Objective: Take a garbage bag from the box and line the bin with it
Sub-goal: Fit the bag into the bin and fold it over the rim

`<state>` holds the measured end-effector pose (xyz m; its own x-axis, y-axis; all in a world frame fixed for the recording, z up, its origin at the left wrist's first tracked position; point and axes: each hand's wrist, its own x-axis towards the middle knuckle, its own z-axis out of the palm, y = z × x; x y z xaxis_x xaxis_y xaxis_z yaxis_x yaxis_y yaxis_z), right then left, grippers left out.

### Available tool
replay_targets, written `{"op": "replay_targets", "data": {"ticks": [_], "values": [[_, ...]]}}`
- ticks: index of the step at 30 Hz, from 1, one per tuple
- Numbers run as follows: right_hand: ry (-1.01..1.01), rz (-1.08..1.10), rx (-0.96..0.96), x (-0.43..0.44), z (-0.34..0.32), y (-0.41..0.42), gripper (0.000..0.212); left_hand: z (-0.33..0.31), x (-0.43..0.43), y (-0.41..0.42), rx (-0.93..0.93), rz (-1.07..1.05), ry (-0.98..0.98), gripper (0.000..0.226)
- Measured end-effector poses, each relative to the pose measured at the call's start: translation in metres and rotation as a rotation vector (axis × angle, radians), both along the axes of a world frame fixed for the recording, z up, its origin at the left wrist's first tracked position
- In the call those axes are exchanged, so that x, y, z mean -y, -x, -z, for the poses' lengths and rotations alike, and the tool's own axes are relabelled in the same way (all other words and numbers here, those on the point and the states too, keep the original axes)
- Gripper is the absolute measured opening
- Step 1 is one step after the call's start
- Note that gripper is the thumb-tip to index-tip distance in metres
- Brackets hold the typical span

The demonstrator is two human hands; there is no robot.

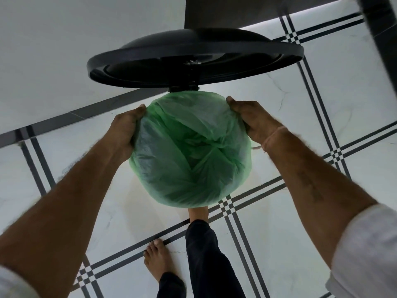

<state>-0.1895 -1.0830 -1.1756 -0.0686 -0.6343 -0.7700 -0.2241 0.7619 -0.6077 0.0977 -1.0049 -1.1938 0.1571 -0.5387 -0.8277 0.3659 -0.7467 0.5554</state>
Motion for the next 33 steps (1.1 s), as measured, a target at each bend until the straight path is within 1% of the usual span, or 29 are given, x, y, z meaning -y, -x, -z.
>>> {"op": "replay_targets", "data": {"ticks": [3, 5, 7, 10, 11, 12, 14, 15, 16, 17, 19, 20, 21, 23, 24, 26, 27, 28, 31, 33], "values": [[-0.086, -0.04, 0.029, 0.002, 0.007, 0.0, 0.046, 0.0, 0.004, 0.0, -0.026, 0.054, -0.029, 0.029], [-0.094, -0.048, -0.012, 0.0, 0.01, -0.007, 0.047, -0.001, 0.005, 0.002, -0.022, 0.09, -0.047, 0.031], [-0.048, -0.013, -0.043, -0.001, 0.015, -0.008, 0.045, -0.003, 0.003, 0.002, 0.008, 0.099, -0.016, 0.033], [0.089, 0.019, -0.098, -0.011, 0.019, 0.009, 0.052, -0.009, 0.0, 0.0, 0.114, 0.084, 0.025, 0.043], [0.144, 0.069, -0.118, -0.022, 0.018, 0.015, 0.05, -0.013, -0.006, 0.001, 0.178, 0.08, 0.035, 0.045], [0.207, 0.126, -0.173, -0.036, 0.014, 0.018, 0.044, -0.015, -0.015, 0.003, 0.281, 0.058, 0.054, 0.044], [0.322, 0.266, -0.298, -0.073, 0.006, 0.022, 0.026, -0.011, -0.042, 0.01, 0.558, -0.031, 0.083, 0.04], [0.313, 0.356, -0.303, -0.093, 0.005, 0.022, 0.026, -0.009, -0.059, 0.013, 0.653, -0.112, 0.062, 0.038], [0.238, 0.423, -0.25, -0.112, 0.002, 0.021, 0.027, -0.008, -0.074, 0.019, 0.658, -0.194, 0.005, 0.037], [0.112, 0.457, -0.171, -0.129, 0.001, 0.019, 0.03, -0.009, -0.086, 0.026, 0.553, -0.28, -0.079, 0.037], [-0.12, 0.488, -0.003, -0.148, -0.005, 0.015, 0.038, -0.01, -0.103, 0.039, 0.211, -0.416, -0.233, 0.03], [-0.166, 0.533, 0.078, -0.151, -0.008, 0.014, 0.038, -0.011, -0.109, 0.044, 0.08, -0.47, -0.26, 0.025], [-0.177, 0.592, 0.151, -0.151, -0.01, 0.013, 0.036, -0.012, -0.115, 0.046, 0.006, -0.508, -0.253, 0.023], [-0.163, 0.677, 0.247, -0.148, -0.011, 0.014, 0.034, -0.012, -0.12, 0.046, -0.066, -0.549, -0.211, 0.026], [-0.164, 0.691, 0.28, -0.146, -0.011, 0.013, 0.035, -0.011, -0.122, 0.045, -0.082, -0.563, -0.202, 0.031], [-0.192, 0.697, 0.332, -0.143, -0.007, 0.014, 0.041, -0.011, -0.123, 0.044, -0.12, -0.578, -0.192, 0.05], [-0.197, 0.701, 0.337, -0.144, -0.004, 0.016, 0.044, -0.012, -0.124, 0.045, -0.144, -0.586, -0.178, 0.059], [-0.193, 0.696, 0.324, -0.146, -0.004, 0.018, 0.046, -0.014, -0.126, 0.047, -0.154, -0.599, -0.17, 0.062], [-0.223, 0.682, 0.212, -0.163, -0.007, 0.023, 0.045, -0.021, -0.136, 0.056, -0.145, -0.585, -0.219, 0.053], [-0.258, 0.677, 0.196, -0.18, -0.009, 0.023, 0.042, -0.024, -0.144, 0.067, -0.189, -0.575, -0.26, 0.051]]}}
